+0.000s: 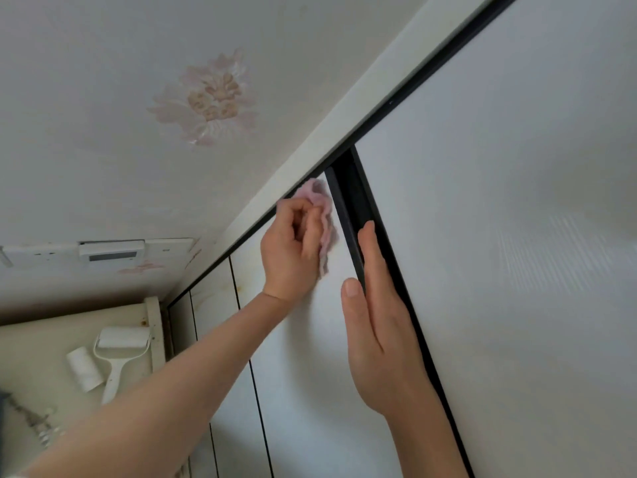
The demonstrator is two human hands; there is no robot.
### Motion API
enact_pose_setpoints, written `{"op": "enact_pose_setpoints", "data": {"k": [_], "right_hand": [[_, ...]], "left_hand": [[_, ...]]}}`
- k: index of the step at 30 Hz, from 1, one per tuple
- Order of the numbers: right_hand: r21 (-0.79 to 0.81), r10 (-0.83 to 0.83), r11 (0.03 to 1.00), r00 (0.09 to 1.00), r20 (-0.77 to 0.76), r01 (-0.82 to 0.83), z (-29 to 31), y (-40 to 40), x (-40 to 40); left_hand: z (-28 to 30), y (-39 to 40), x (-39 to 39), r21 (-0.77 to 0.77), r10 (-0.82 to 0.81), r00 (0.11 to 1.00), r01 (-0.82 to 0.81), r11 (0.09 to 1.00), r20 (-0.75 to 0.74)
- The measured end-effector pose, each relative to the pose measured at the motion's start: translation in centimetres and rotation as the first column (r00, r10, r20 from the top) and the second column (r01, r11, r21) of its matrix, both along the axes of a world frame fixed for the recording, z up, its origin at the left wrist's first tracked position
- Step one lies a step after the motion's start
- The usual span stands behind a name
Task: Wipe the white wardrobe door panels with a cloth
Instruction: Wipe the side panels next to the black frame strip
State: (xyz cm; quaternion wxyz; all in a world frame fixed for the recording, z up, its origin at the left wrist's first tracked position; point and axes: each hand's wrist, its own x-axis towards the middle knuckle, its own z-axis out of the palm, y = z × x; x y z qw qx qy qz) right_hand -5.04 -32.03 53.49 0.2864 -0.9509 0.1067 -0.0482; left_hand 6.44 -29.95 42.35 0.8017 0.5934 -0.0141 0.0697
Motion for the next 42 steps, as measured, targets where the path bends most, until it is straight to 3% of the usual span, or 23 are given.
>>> {"op": "enact_pose_setpoints", "data": {"k": [3,6,8,11,14,16,18,20,21,23,25,27,29,30,32,34,36,39,42], "right_hand": [[-0.024,-0.015,1.0,0.999,-0.032,0.014,0.0,-0.1,-0.2],[-0.053,-0.01,0.999,1.0,-0.029,0.008,-0.1,0.0,-0.3],[-0.08,-0.002,0.997,0.999,-0.032,0.0,0.0,0.2,-0.2],[-0.027,0.024,0.999,1.0,0.007,-0.024,0.4,0.3,0.3],[-0.039,0.045,0.998,0.999,0.023,-0.044,0.6,0.4,0.0],[-0.096,0.016,0.995,1.0,0.019,-0.014,0.5,0.2,-0.1],[-0.119,0.006,0.993,1.0,-0.004,-0.007,0.4,0.0,-0.3],[-0.098,0.004,0.995,1.0,-0.004,-0.004,0.3,-0.1,-0.4],[-0.086,-0.001,0.996,1.0,-0.004,0.001,0.2,-0.1,-0.3],[-0.076,-0.003,0.997,1.0,-0.009,0.002,0.3,-0.1,-0.3],[-0.098,0.002,0.995,1.0,-0.007,-0.002,0.3,0.0,-0.4],[-0.149,0.016,0.989,1.0,0.005,-0.016,0.3,0.1,-0.4],[-0.175,0.029,0.984,0.999,0.024,-0.025,0.5,0.1,-0.3],[-0.182,0.032,0.983,0.999,0.023,-0.027,0.7,0.1,-0.3],[-0.213,0.038,0.977,0.999,0.026,-0.032,0.9,0.2,-0.4],[-0.222,0.04,0.975,0.998,0.037,-0.031,0.9,0.2,-0.5],[-0.147,0.029,0.989,0.999,0.022,-0.026,0.5,-0.1,-0.4],[-0.027,-0.007,1.0,1.0,0.003,0.007,0.0,-0.4,-0.2],[-0.044,-0.004,0.999,1.0,0.002,0.004,-0.1,-0.2,-0.1]], "left_hand": [[-7.6,0.5,2.2,0.117,0.006,0.958,0.028,0.993,-0.287],[-8.1,1.1,1.6,0.219,0.02,0.927,0.068,0.973,-0.375],[-4.0,1.0,0.3,0.154,-0.054,0.969,0.093,0.984,-0.24],[2.5,0.5,-1.0,0.046,-0.15,0.983,0.146,0.988,0.105],[1.3,0.0,0.5,0.07,-0.093,0.957,0.076,0.995,0.276],[-3.3,0.1,2.1,0.068,-0.067,0.984,0.057,0.996,0.164],[-10.5,0.5,2.5,0.124,-0.066,0.994,0.077,0.989,-0.088],[-17.3,1.3,2.1,0.32,-0.059,0.93,0.183,0.93,-0.363],[-19.4,1.6,1.4,0.35,-0.063,0.874,0.258,0.901,-0.481],[-19.4,1.9,0.2,0.317,-0.067,0.809,0.304,0.898,-0.585],[-15.1,1.6,-1.0,0.293,-0.089,0.872,0.256,0.921,-0.482],[-10.7,1.5,-2.8,0.19,-0.205,0.945,0.257,0.947,-0.256],[-9.6,1.2,-4.3,0.227,-0.249,0.968,0.244,0.943,-0.007],[-10.8,1.1,-3.9,0.253,-0.203,0.979,0.191,0.948,0.02],[-14.7,1.0,-1.8,0.199,-0.128,0.962,0.179,0.963,-0.243],[-18.2,1.1,0.2,0.258,-0.081,0.85,0.247,0.934,-0.52],[-19.8,1.2,0.4,0.309,-0.036,0.797,0.274,0.911,-0.602],[-14.2,0.8,-3.1,0.255,-0.058,0.863,0.212,0.944,-0.502],[-4.4,1.5,-7.9,0.08,-0.23,0.965,0.241,0.967,-0.128]]}}
